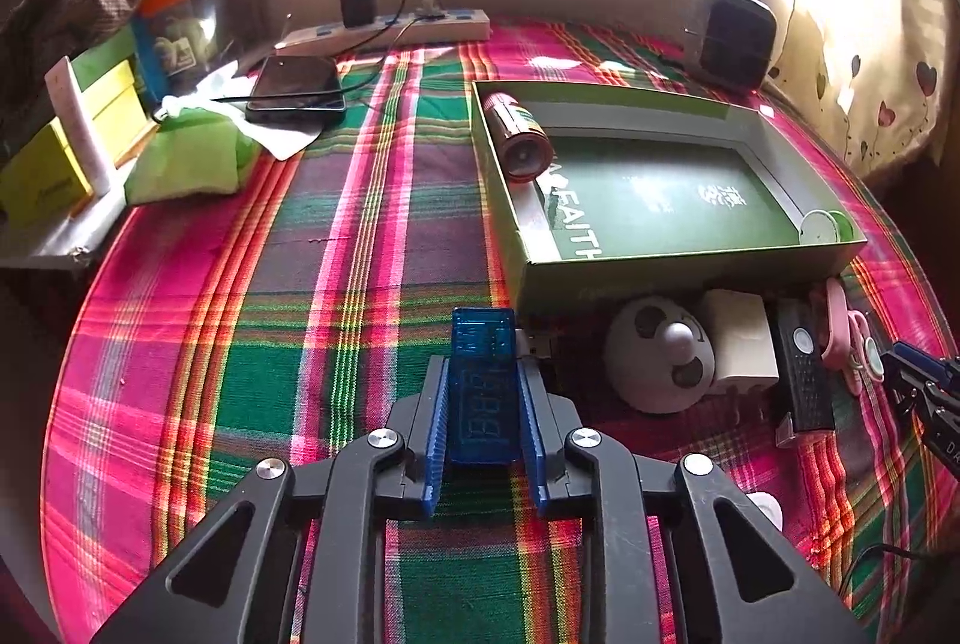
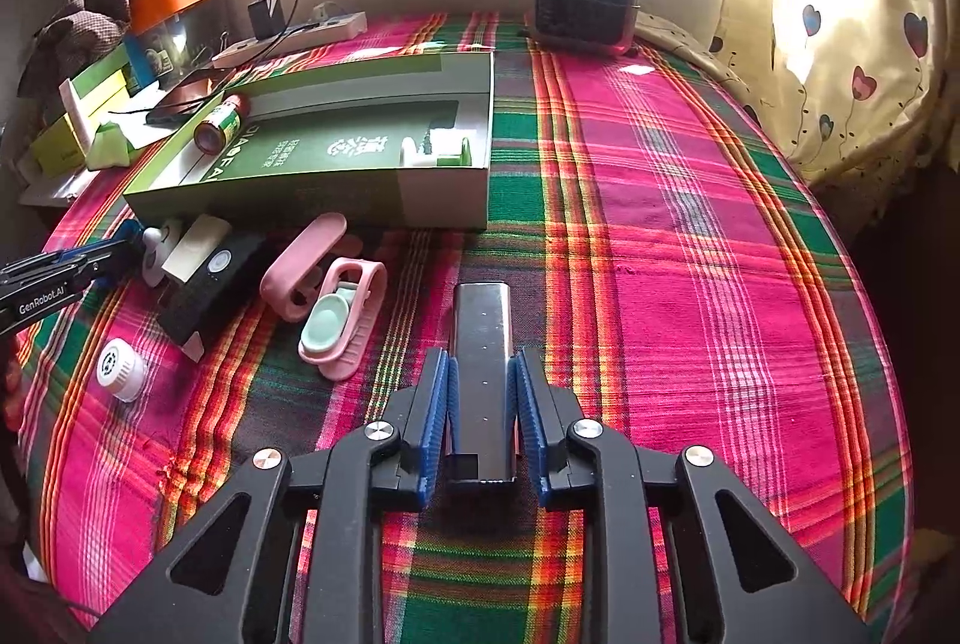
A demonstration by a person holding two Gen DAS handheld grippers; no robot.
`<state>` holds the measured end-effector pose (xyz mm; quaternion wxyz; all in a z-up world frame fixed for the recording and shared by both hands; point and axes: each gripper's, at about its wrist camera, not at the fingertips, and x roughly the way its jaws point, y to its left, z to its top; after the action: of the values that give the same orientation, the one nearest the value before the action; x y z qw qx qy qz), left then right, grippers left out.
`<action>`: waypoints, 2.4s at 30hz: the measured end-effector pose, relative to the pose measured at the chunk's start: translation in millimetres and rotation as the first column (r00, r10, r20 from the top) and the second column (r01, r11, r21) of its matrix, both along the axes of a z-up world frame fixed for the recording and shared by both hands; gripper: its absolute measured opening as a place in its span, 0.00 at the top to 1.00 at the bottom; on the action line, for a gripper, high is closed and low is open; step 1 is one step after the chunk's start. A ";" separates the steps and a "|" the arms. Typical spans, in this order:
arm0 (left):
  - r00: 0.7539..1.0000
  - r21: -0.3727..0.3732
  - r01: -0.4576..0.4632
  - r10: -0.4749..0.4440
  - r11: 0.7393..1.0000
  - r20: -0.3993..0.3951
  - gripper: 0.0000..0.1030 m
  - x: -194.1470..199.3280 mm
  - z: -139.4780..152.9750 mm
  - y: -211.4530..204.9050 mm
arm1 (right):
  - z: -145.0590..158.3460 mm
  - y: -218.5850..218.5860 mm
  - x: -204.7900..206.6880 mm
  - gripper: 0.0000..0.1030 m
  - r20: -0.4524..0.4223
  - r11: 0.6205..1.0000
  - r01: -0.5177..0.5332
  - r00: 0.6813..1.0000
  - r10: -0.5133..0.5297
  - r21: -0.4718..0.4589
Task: Organize rigid objects
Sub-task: 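Grasp the black stapler with the right tool while the left tool grasps the blue USB meter, then carry the stapler into the box with the right tool while the left tool carries the USB meter in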
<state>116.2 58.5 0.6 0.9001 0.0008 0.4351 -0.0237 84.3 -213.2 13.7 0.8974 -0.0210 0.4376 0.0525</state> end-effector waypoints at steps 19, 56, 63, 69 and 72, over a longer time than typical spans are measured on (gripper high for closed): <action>1.000 -0.034 -0.003 0.003 0.999 0.013 0.80 -5.5 10.8 5.9 | 9.7 -3.6 -3.2 0.76 0.026 1.000 0.001 1.000 -0.001 0.008; 0.988 -0.078 0.140 -0.133 0.987 0.083 0.80 69.3 59.7 -31.8 | 61.8 14.7 93.3 0.76 0.086 0.996 -0.086 0.993 0.084 0.023; 0.987 -0.081 0.155 -0.150 0.985 0.059 0.80 95.0 52.3 -42.1 | 54.1 25.3 123.3 0.76 0.055 0.994 -0.109 0.992 0.109 0.003; 0.989 -0.098 0.147 -0.146 0.984 0.026 0.80 115.3 42.2 -45.2 | 42.8 31.5 143.5 0.76 0.025 0.993 -0.116 0.993 0.116 -0.004; 0.989 -0.095 0.147 -0.146 0.985 0.015 0.80 122.1 37.5 -46.1 | 37.8 33.4 150.3 0.76 0.012 0.993 -0.119 0.993 0.119 -0.004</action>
<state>238.3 12.4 38.1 0.8967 -0.0104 0.4285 -0.1106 234.6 -179.8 51.5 0.8953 -0.0490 0.4301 0.1052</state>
